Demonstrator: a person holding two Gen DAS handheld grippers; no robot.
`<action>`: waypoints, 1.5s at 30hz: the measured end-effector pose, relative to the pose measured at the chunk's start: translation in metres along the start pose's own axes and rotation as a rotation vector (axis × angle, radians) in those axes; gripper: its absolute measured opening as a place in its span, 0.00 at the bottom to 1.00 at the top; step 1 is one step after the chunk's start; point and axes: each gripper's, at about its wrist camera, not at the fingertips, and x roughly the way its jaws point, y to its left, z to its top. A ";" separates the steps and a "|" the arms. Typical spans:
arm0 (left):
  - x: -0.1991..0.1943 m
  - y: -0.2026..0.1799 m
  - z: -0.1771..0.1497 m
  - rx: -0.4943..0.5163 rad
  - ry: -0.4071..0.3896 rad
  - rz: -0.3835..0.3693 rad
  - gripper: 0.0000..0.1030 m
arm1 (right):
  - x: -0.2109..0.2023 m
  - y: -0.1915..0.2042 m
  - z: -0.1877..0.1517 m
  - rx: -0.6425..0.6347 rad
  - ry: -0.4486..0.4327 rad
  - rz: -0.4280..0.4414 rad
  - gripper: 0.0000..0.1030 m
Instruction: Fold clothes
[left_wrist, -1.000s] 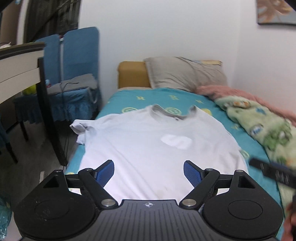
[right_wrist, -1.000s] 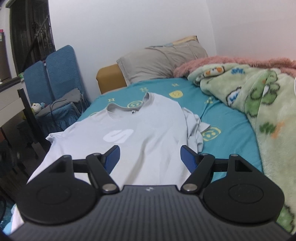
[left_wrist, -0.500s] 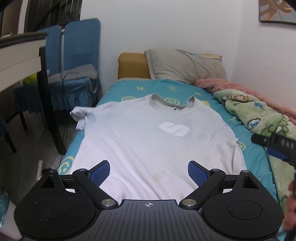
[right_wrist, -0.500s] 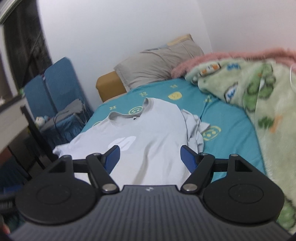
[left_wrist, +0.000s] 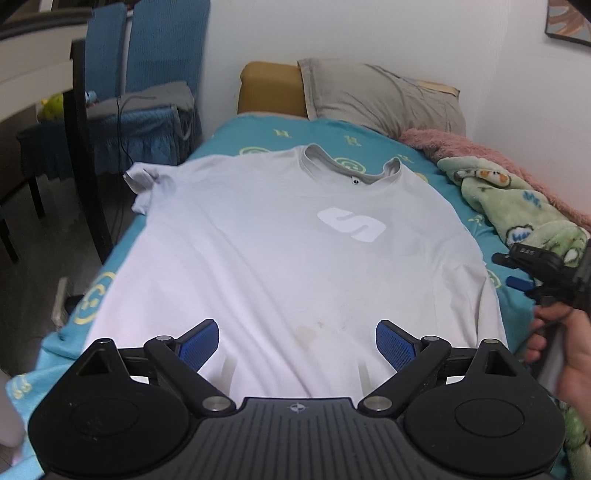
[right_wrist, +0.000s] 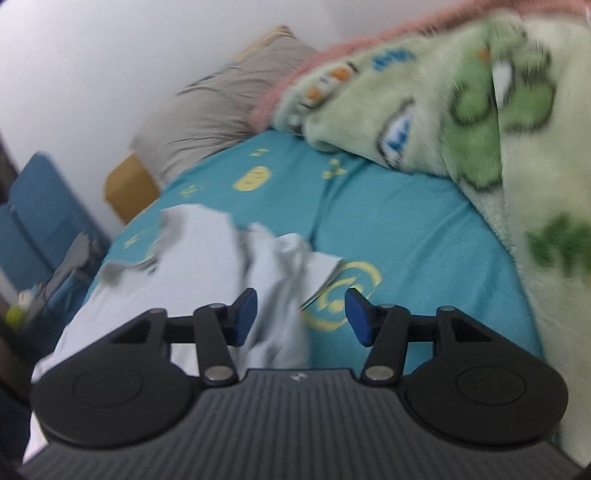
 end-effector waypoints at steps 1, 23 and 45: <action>0.004 0.000 0.001 -0.007 0.006 -0.005 0.91 | 0.011 -0.006 0.001 0.033 0.006 0.012 0.47; 0.034 0.013 0.009 -0.197 0.068 -0.038 0.91 | 0.045 0.011 0.091 -0.122 -0.139 -0.092 0.03; -0.006 0.013 0.017 -0.096 -0.068 0.029 0.91 | -0.017 0.031 0.045 -0.079 -0.014 -0.058 0.75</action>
